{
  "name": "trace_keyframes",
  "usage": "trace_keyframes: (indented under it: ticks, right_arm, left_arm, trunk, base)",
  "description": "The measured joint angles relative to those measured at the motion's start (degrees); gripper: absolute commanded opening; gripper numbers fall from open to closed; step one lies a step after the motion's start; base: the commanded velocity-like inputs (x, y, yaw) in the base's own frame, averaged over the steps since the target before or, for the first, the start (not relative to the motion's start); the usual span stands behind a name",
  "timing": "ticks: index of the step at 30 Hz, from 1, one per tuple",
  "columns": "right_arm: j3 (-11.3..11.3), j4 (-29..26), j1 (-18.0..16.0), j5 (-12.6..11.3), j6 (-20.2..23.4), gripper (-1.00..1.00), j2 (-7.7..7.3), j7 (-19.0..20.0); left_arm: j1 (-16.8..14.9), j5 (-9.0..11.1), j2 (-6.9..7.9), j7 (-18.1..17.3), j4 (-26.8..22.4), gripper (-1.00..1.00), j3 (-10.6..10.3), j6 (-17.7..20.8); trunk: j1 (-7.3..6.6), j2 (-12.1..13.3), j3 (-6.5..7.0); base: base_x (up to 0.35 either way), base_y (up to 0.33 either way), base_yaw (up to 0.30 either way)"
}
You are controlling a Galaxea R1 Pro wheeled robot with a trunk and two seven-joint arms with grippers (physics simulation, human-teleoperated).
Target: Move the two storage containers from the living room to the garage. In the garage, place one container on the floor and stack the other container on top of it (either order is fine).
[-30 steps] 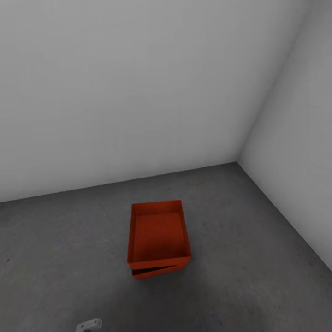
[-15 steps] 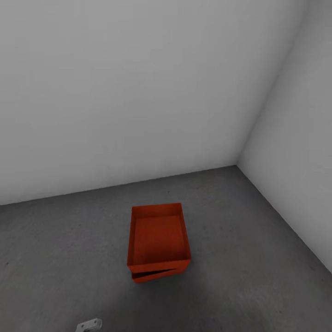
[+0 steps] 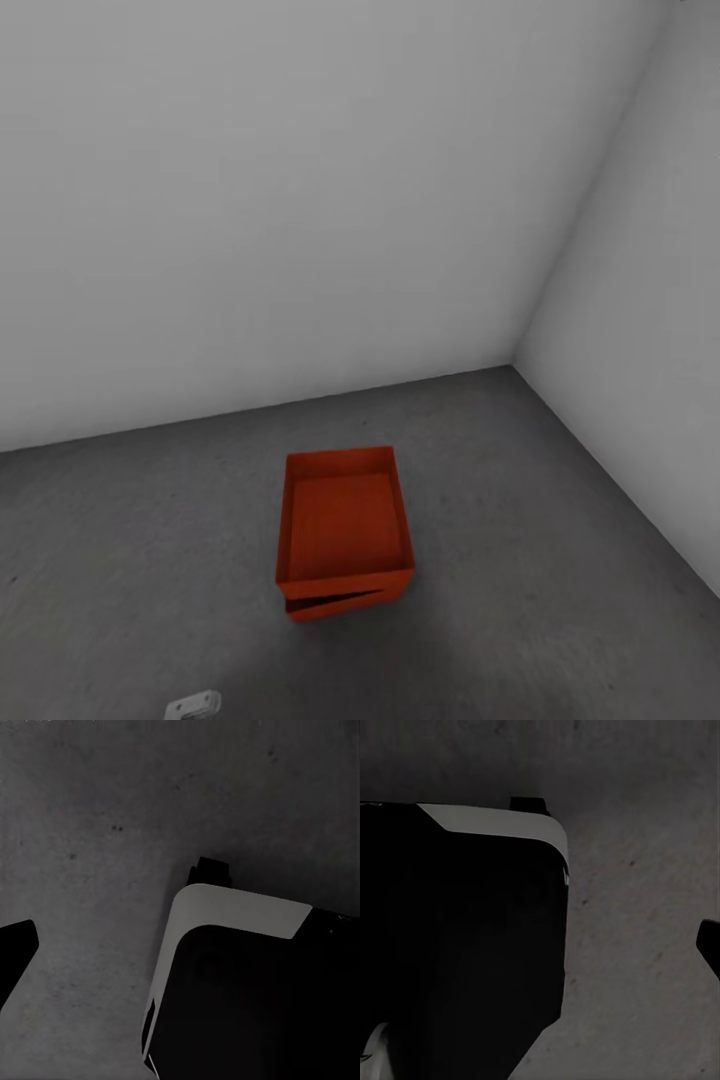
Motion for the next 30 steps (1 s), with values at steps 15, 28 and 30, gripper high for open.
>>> trace_keyframes:
  ticks: [15,28,30]
  right_arm:
    - [0.04,0.00,1.00,0.12,-0.36,1.00,0.04,0.09]
    - [0.00,0.00,3.09,4.09,-1.50,1.00,0.00,0.10]
    - [0.00,0.00,3.13,4.27,-1.54,1.00,-0.03,0.10]
  left_arm:
    - [0.00,0.00,-0.01,0.00,0.00,1.00,0.00,0.00]
    - [0.00,0.00,-0.05,0.00,0.00,1.00,0.00,0.00]
    - [0.00,0.00,-0.04,0.00,0.00,1.00,0.00,0.00]
  trunk:
    - [0.00,0.00,1.37]
    - [0.00,0.00,2.55]
    - [0.00,0.00,2.73]
  base:
    - [0.000,0.000,0.000]
    - [0.000,0.000,0.000]
    - [0.000,0.000,0.000]
